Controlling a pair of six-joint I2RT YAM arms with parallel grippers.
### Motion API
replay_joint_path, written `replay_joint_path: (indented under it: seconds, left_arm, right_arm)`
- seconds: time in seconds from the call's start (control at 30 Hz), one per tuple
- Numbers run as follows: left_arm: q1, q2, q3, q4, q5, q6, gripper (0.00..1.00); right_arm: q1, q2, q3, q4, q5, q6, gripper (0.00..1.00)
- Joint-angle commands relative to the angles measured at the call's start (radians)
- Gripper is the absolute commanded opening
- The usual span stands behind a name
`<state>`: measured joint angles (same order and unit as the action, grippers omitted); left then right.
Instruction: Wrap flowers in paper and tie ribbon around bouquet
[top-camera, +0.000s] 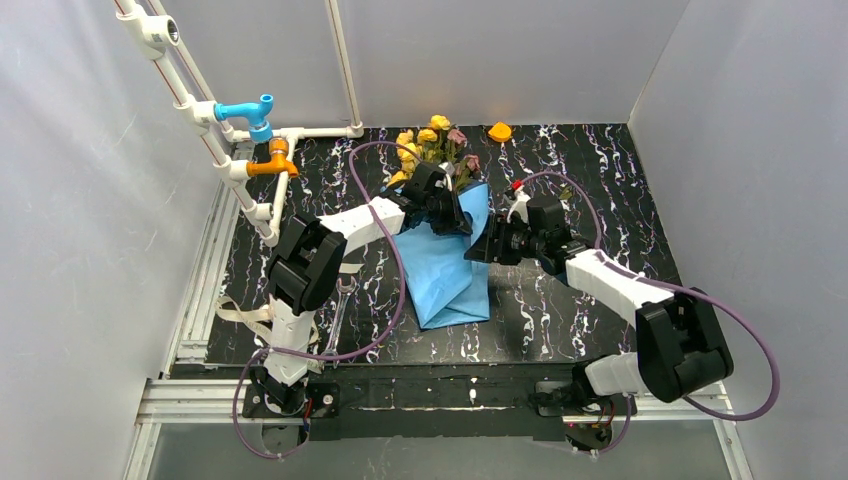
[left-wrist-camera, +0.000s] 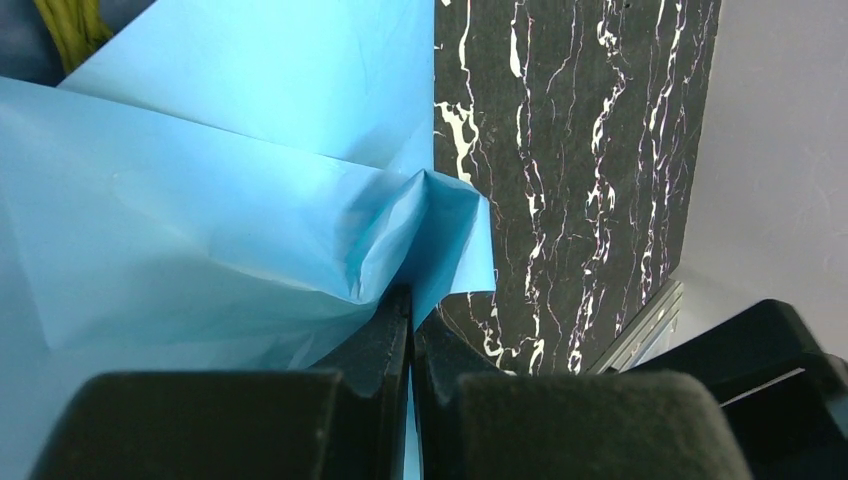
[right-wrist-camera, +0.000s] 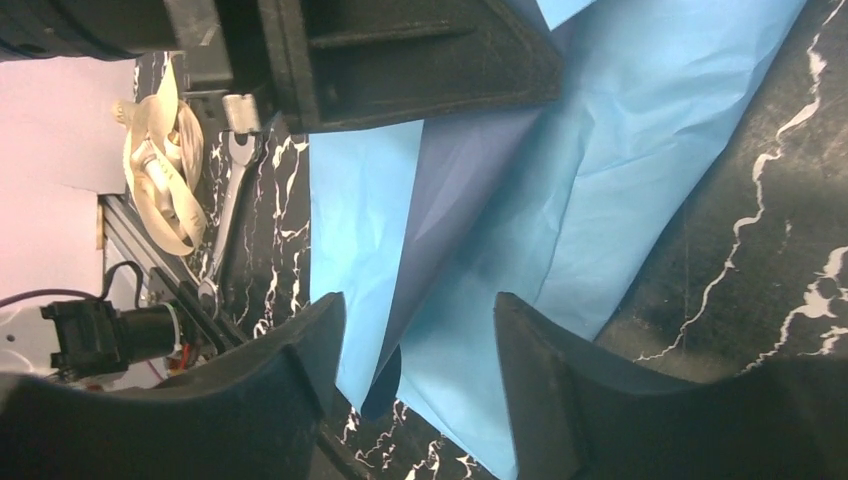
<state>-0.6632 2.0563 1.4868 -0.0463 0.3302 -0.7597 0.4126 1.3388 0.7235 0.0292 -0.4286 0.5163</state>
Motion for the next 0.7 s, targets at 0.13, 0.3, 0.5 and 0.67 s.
replay_joint_path:
  seconds: [0.13,0.3,0.5,0.67]
  left_arm:
    - [0.0,0.006,0.044,-0.017,0.004,-0.006,0.0]
    - [0.0,0.01,0.047,-0.024,0.008,-0.006,0.0]
    - [0.0,-0.027,0.061,-0.063,0.02,0.031,0.41]
    - [0.001,-0.092,0.123,-0.17,0.004,0.109,0.69]
  right_arm:
    - [0.015,0.097,0.03,0.016,-0.001,-0.013,0.46]
    - [0.019,0.117,0.044,-0.018,0.056,-0.028,0.29]
    - [0.02,0.158,0.053,-0.062,0.12,-0.034,0.21]
    - [0.02,0.187,0.048,-0.065,0.141,-0.027,0.2]
